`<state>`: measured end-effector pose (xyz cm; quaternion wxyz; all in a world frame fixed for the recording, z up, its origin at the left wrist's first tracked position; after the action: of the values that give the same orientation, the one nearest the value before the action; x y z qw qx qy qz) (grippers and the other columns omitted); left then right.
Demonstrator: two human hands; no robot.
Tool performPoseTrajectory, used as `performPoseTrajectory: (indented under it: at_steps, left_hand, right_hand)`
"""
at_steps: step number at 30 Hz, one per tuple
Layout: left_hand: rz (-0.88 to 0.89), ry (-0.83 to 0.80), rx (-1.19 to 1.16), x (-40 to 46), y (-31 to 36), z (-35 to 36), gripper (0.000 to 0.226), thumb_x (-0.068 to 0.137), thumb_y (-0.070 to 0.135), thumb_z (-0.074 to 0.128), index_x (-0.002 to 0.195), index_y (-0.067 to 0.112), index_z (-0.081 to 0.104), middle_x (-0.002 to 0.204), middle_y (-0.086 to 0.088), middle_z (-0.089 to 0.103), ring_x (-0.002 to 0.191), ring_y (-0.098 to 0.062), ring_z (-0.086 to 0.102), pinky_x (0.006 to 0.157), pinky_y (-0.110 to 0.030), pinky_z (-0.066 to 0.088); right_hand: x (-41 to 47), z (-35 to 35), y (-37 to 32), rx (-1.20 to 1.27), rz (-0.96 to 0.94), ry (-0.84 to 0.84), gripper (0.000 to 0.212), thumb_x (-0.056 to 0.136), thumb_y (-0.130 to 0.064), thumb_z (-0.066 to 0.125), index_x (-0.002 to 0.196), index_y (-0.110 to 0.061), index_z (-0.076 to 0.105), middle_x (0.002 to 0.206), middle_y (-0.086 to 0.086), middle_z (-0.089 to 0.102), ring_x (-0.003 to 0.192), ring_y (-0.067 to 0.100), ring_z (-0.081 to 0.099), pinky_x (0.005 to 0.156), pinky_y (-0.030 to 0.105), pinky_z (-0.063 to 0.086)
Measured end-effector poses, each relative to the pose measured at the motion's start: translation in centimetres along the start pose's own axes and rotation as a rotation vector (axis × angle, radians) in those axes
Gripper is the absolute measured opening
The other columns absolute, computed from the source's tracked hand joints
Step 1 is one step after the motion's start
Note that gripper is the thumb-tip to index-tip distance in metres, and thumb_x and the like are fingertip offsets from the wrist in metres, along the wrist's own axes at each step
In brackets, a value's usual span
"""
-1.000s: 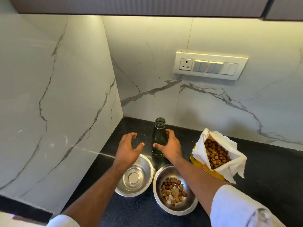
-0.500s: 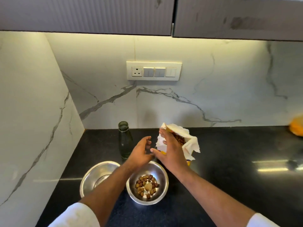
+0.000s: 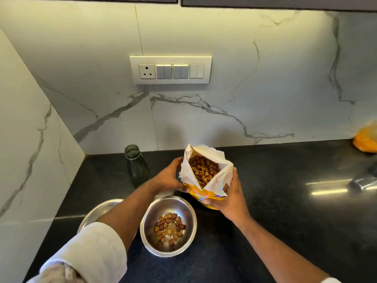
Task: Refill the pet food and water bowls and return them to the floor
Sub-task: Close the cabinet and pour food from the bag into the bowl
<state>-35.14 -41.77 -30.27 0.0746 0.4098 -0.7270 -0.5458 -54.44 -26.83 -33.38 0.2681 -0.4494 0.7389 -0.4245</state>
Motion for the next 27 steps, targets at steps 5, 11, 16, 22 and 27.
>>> performPoseTrajectory:
  at_steps: [5, 11, 16, 22, 27]
  left_hand:
    - [-0.020, -0.068, -0.018, 2.0, -1.2, 0.3, 0.114, 0.066, 0.003, 0.094, 0.154, 0.032, 0.027, 0.137, 0.014, 0.055, 0.128, -0.012, 0.053, 0.107, -0.030, 0.048]
    - [-0.049, -0.097, -0.020, 4.1, -1.9, 0.9, 0.112, 0.060, 0.006, 0.098, 0.145, 0.042, 0.036, 0.140, 0.010, 0.059, 0.135, -0.014, 0.052, 0.117, -0.042, 0.039]
    - [-0.083, -0.037, -0.028, 4.6, -1.3, 1.6, 0.104, 0.060, 0.010, 0.099, 0.142, 0.040, 0.041, 0.136, 0.012, 0.061, 0.131, -0.011, 0.055, 0.118, -0.043, 0.039]
    - [-0.089, 0.132, -0.052, 3.1, -0.2, 2.5, 0.098, 0.061, 0.013, 0.099, 0.142, 0.034, 0.048, 0.135, 0.010, 0.064, 0.131, -0.016, 0.059, 0.117, -0.054, 0.042]
    - [-0.041, 0.246, -0.066, 0.0, 1.9, 4.0, 0.092, 0.068, 0.013, 0.096, 0.144, 0.032, 0.047, 0.135, 0.011, 0.063, 0.129, -0.014, 0.059, 0.113, -0.042, 0.047]
  right_hand:
    - [2.0, 1.7, 2.4, 0.104, 0.041, -0.118, 0.104, 0.053, -0.047, 0.099, 0.141, -0.037, 0.043, 0.127, -0.022, 0.058, 0.119, 0.004, 0.058, 0.103, 0.027, 0.052]
    - [4.0, 1.6, 4.3, 0.004, 0.073, -0.184, 0.113, 0.047, -0.065, 0.089, 0.144, -0.025, 0.046, 0.126, -0.014, 0.059, 0.119, 0.006, 0.056, 0.092, 0.006, 0.043]
    - [5.3, 0.5, 4.0, -0.082, -0.046, -0.213, 0.093, 0.064, -0.035, 0.095, 0.141, -0.022, 0.046, 0.123, -0.017, 0.054, 0.117, 0.002, 0.050, 0.088, 0.000, 0.038]
    - [6.1, -1.4, 3.5, -0.055, -0.099, -0.259, 0.088, 0.065, -0.032, 0.095, 0.133, -0.038, 0.041, 0.123, -0.017, 0.058, 0.120, 0.010, 0.056, 0.101, 0.033, 0.050]
    - [5.6, -4.3, 1.7, -0.118, -0.161, -0.287, 0.085, 0.066, -0.016, 0.096, 0.134, -0.027, 0.045, 0.120, -0.007, 0.056, 0.118, 0.020, 0.056, 0.101, 0.040, 0.049]
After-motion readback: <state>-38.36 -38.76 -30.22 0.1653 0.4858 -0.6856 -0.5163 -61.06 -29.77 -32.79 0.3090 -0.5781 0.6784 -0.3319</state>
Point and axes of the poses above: each hand's wrist, its own x-axis towards the middle knuckle, its own z-axis out of the palm, y = z × x, the point moved 4 cm from there along x, towards the middle knuckle
